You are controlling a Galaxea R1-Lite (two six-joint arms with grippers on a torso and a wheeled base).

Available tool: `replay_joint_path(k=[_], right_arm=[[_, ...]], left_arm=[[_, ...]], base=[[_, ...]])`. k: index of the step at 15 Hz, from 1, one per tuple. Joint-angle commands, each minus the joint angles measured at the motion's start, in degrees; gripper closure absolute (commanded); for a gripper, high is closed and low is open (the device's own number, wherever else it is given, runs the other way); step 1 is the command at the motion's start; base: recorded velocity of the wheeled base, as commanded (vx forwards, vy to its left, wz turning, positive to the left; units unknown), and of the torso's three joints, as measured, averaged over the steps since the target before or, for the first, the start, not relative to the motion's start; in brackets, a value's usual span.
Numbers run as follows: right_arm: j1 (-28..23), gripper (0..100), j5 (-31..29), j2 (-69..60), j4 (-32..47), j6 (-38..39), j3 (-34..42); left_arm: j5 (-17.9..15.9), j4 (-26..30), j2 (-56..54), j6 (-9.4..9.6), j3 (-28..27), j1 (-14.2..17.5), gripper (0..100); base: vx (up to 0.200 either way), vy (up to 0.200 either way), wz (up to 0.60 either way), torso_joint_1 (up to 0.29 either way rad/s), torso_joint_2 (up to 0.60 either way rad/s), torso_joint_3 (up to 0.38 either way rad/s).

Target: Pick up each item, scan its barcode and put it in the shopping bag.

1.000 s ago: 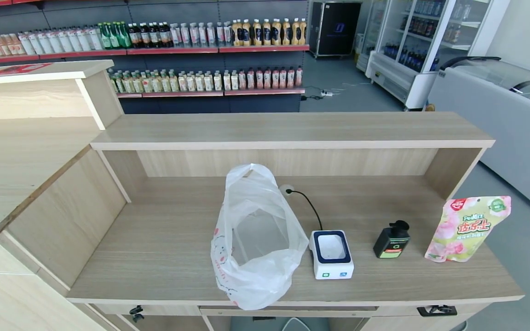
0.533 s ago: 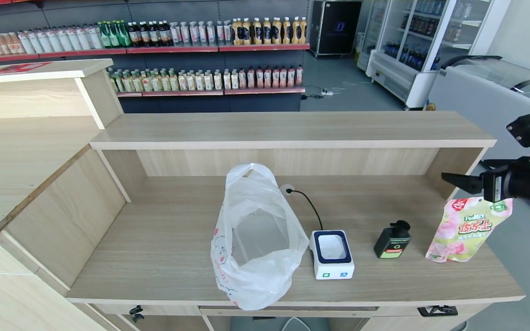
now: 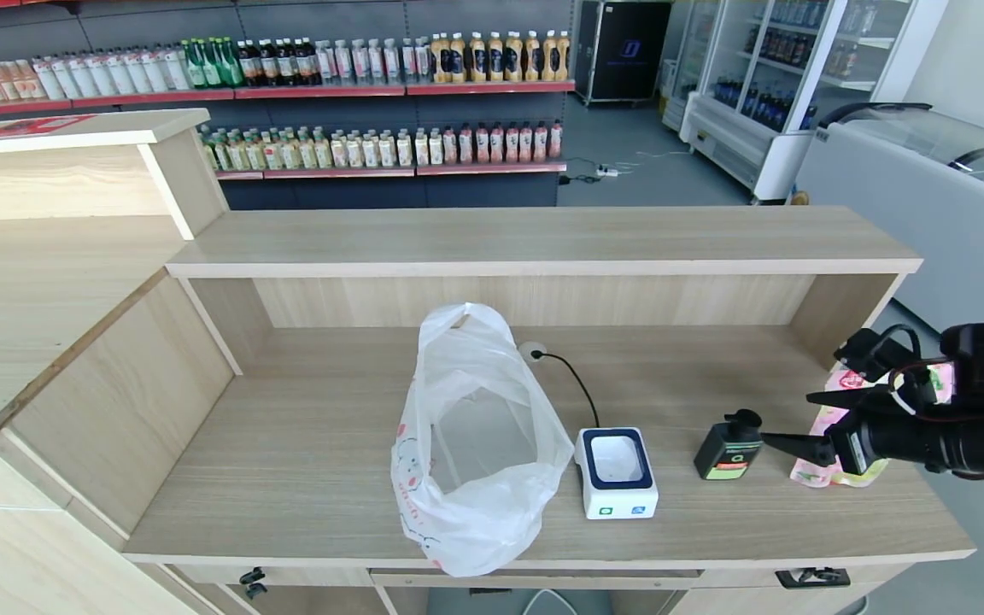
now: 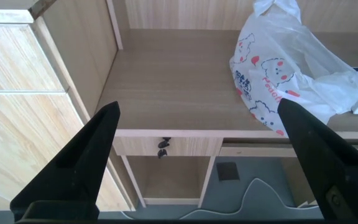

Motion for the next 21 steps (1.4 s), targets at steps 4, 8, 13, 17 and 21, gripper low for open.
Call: replay_joint_path(k=[4, 8, 13, 17, 21], right_arm=[[-2.74, 0, -0.68, 5.23, -2.16, -1.46, 2.30], [-3.36, 0, 0.90, 10.86, -8.84, -2.51, 2.12], [-2.92, 0, 4.68, 17.10, -14.11, -4.88, 1.77], [-2.48, 0, 8.73, 22.20, -17.89, -7.87, -0.69], [-1.07, 0, 11.63, 25.97, -20.70, -10.33, -4.21]], left_arm=[[-0.02, 0.02, 0.09, -0.02, 0.00, 0.00, 0], [-0.02, 0.02, 0.09, -0.02, 0.00, 0.00, 0], [-0.02, 0.02, 0.09, -0.02, 0.00, 0.00, 0], [-0.02, 0.02, 0.09, -0.02, 0.00, 0.00, 0], [-0.02, 0.02, 0.09, -0.02, 0.00, 0.00, 0]], base=[[0.000, 0.000, 0.00, 0.000, 0.00, 0.000], [0.000, 0.000, 0.00, 0.000, 0.00, 0.000], [0.000, 0.000, 0.00, 0.000, 0.00, 0.000], [0.000, 0.000, 0.00, 0.000, 0.00, 0.000], [0.000, 0.000, 0.00, 0.000, 0.00, 0.000]])
